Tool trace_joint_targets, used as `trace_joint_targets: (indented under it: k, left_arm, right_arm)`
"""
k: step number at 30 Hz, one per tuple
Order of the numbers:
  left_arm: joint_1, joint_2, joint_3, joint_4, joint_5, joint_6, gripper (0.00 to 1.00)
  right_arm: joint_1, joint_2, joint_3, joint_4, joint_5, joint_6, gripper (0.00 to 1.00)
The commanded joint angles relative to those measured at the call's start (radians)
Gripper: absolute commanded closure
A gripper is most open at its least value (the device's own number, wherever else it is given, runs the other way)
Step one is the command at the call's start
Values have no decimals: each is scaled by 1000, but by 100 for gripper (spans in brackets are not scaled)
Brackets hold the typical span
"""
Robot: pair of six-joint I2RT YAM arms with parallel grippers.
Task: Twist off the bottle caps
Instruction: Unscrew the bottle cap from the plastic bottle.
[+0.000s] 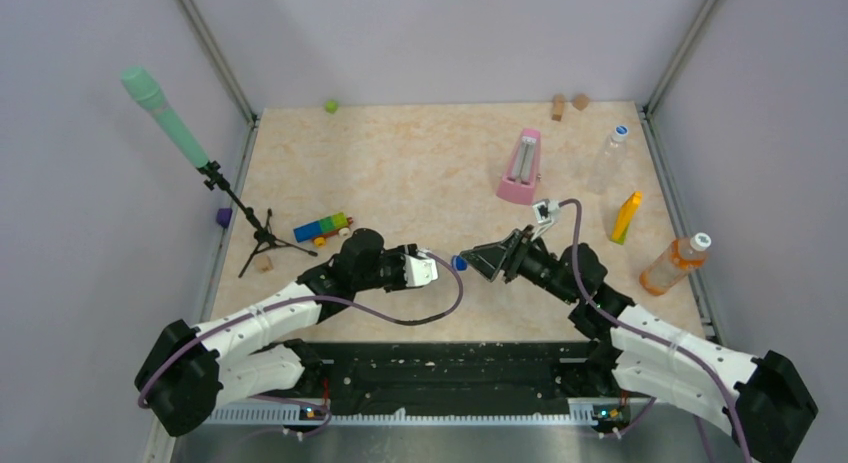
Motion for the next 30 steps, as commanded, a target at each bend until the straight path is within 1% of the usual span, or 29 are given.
trace_joint_targets:
  k: [1,8,14,18,20,22,25,29,30]
  left_arm:
    - [1,-17,29,26,-1,-14,100]
    - [1,-15,27,29,-4,-15,100]
    - [2,-7,27,32,-5,-17,100]
    - [1,-1,31,37,-4,-12,100]
    - [2,6,37,34,-6,-10,100]
    - [2,11,40,35,-3,-9,100]
    - [2,12,37,35,0,-11,100]
    - [2,-1,31,35,-1,-15,100]
    - [2,-5,28,35,-4,-16,100]
  right_arm:
    - [-4,-1,-11,-11,-3,131,34]
    - [-4,27,-9,-3,-42,154,36]
    - [-4,72,3,3,-83,160,44]
    - [-4,101,-11,35,-87,142,47]
    - [-4,120,-10,51,-93,133,51]
    - [-4,138,0,51,-95,121,53]
    - [-4,166,13,49,-82,103,62]
    - [-5,189,28,34,-91,41,84]
    - [-5,189,29,33,-98,19,87]
